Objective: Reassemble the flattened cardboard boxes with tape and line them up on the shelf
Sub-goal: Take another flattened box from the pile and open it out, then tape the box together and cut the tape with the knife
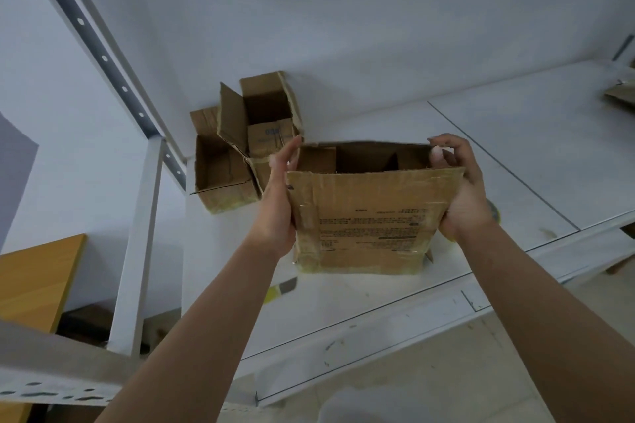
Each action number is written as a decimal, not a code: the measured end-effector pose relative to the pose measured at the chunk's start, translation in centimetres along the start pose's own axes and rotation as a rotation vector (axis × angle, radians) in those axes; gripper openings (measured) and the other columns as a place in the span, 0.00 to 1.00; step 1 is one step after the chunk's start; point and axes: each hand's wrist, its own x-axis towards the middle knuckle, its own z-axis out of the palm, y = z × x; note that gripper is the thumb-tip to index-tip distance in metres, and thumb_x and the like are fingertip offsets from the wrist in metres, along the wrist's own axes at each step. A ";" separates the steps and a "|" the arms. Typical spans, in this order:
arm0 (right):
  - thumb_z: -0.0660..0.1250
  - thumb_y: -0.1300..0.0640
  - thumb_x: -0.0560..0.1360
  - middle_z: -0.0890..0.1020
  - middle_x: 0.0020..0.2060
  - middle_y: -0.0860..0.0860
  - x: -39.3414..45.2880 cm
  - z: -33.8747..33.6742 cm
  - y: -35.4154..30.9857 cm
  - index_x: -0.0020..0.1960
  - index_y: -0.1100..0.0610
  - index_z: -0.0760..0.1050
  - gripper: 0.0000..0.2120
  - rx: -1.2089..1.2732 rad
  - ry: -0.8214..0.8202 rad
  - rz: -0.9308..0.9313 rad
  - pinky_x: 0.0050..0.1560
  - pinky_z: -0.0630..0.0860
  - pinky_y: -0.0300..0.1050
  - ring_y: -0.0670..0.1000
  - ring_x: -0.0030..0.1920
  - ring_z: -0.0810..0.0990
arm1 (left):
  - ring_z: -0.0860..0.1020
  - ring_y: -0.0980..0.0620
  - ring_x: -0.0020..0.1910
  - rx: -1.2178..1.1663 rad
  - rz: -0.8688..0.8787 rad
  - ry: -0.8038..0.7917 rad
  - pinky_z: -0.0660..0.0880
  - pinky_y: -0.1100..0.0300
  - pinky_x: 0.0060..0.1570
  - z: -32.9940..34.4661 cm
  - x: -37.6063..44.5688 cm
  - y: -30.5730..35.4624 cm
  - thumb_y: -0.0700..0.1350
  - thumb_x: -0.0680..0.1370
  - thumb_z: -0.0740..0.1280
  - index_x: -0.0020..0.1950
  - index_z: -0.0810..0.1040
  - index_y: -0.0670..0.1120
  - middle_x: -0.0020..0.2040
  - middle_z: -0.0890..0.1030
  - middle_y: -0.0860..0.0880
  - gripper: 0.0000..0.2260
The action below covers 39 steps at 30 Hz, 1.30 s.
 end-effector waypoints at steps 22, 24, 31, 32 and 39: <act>0.60 0.64 0.77 0.80 0.57 0.55 2.0 -5.8 1.4 0.59 0.55 0.77 0.13 -0.866 0.186 0.301 0.62 0.71 0.48 0.59 0.62 0.76 | 0.82 0.49 0.46 -0.056 -0.015 0.106 0.80 0.57 0.39 -0.1 1.5 0.4 0.36 0.81 0.61 0.53 0.75 0.50 0.53 0.80 0.46 0.09; 0.62 0.59 0.75 0.79 0.56 0.54 1.3 -7.1 2.5 0.58 0.54 0.76 0.13 -1.234 0.073 0.417 0.62 0.67 0.50 0.60 0.62 0.75 | 0.82 0.48 0.46 -0.055 -0.010 0.086 0.80 0.56 0.39 -0.1 1.7 0.3 0.36 0.82 0.60 0.55 0.76 0.50 0.52 0.81 0.47 0.10; 0.61 0.54 0.78 0.72 0.68 0.53 -0.5 -8.7 4.4 0.69 0.50 0.68 0.20 -1.783 -0.246 0.472 0.76 0.49 0.59 0.56 0.72 0.65 | 0.79 0.44 0.54 0.040 -0.045 0.101 0.80 0.57 0.41 0.0 2.2 0.1 0.39 0.82 0.60 0.55 0.81 0.50 0.65 0.74 0.42 0.12; 0.61 0.52 0.78 0.74 0.67 0.53 -0.5 -8.9 4.2 0.68 0.50 0.69 0.18 -1.734 -0.250 0.453 0.76 0.51 0.56 0.56 0.71 0.67 | 0.78 0.43 0.54 0.061 -0.054 0.100 0.80 0.57 0.40 0.0 2.3 -0.1 0.40 0.82 0.60 0.53 0.81 0.51 0.65 0.73 0.41 0.11; 0.59 0.53 0.80 0.78 0.51 0.53 -0.7 -9.9 2.5 0.57 0.54 0.75 0.10 -1.607 -0.270 0.401 0.69 0.59 0.50 0.57 0.59 0.75 | 0.78 0.41 0.55 0.284 -0.117 0.168 0.81 0.44 0.46 -0.5 2.9 -2.3 0.44 0.83 0.59 0.50 0.81 0.60 0.61 0.77 0.45 0.14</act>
